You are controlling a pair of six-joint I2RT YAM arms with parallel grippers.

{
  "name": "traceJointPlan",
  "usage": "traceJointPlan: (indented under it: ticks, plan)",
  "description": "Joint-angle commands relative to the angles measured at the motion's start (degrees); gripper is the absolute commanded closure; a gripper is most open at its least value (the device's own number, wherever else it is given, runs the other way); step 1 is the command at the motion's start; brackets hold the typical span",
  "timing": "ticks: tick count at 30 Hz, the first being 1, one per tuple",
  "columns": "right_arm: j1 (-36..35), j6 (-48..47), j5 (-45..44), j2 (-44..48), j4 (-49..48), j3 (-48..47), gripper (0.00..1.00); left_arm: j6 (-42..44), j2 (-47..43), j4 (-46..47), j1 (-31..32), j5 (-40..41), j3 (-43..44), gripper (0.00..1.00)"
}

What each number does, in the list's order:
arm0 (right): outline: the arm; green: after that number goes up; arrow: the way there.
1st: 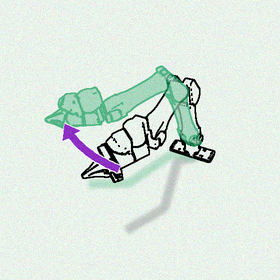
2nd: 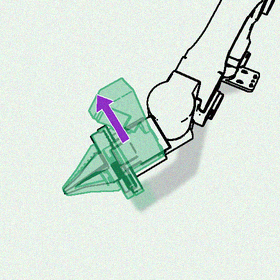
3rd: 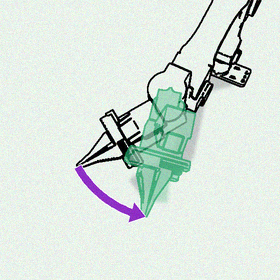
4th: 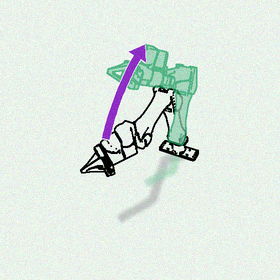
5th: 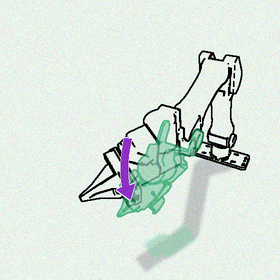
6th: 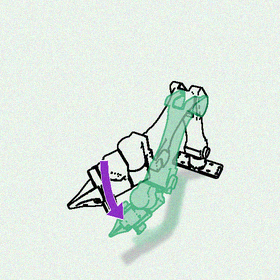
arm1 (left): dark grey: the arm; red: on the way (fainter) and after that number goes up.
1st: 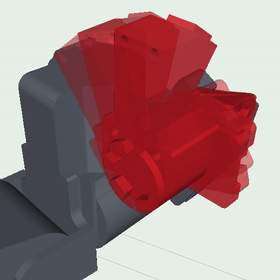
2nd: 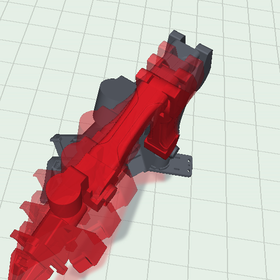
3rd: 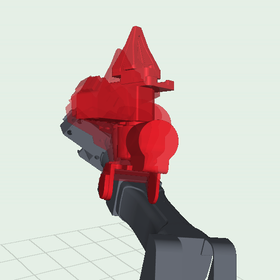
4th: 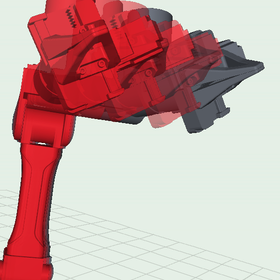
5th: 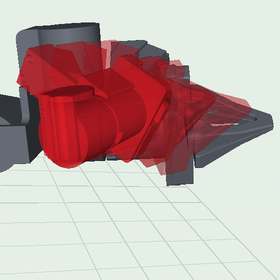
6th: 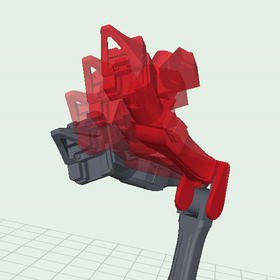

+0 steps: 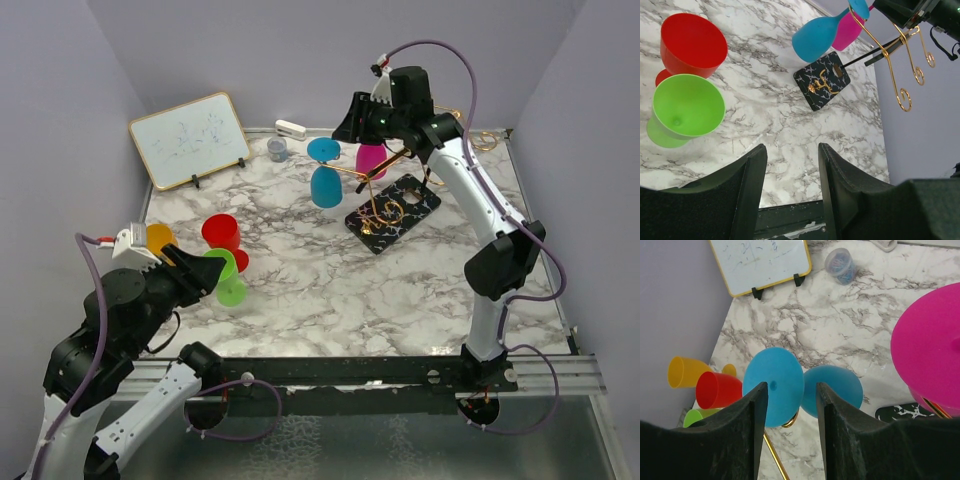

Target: Take the wine glass off the wine glass rack

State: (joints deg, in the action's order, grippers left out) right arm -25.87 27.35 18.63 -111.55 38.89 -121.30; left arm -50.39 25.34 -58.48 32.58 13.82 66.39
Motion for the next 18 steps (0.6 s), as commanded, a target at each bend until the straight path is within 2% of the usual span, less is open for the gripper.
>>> traceJointPlan:
  ticks: [1, 6, 15, 18]
  plan:
    - [0.21, -0.73, 4.49, -0.33, -2.42, 1.47, 0.56, 1.02, 0.05, 3.06, -0.15, -1.95, -0.47, 0.51]
    - [0.22, -0.92, 9.24, -0.78, -5.03, 3.58, 0.56, 0.52, -0.57, 3.01, -0.15, -1.89, -1.12, 0.52]
    - [0.2, -0.76, 10.81, -1.29, -7.71, 5.82, 0.57, 0.03, -1.35, 2.67, -0.12, -1.21, -1.7, 0.52]
    - [0.2, -0.81, 10.86, -1.55, -8.14, 5.9, 0.61, -0.06, -1.37, 2.67, -0.14, -1.17, -2.06, 0.52]
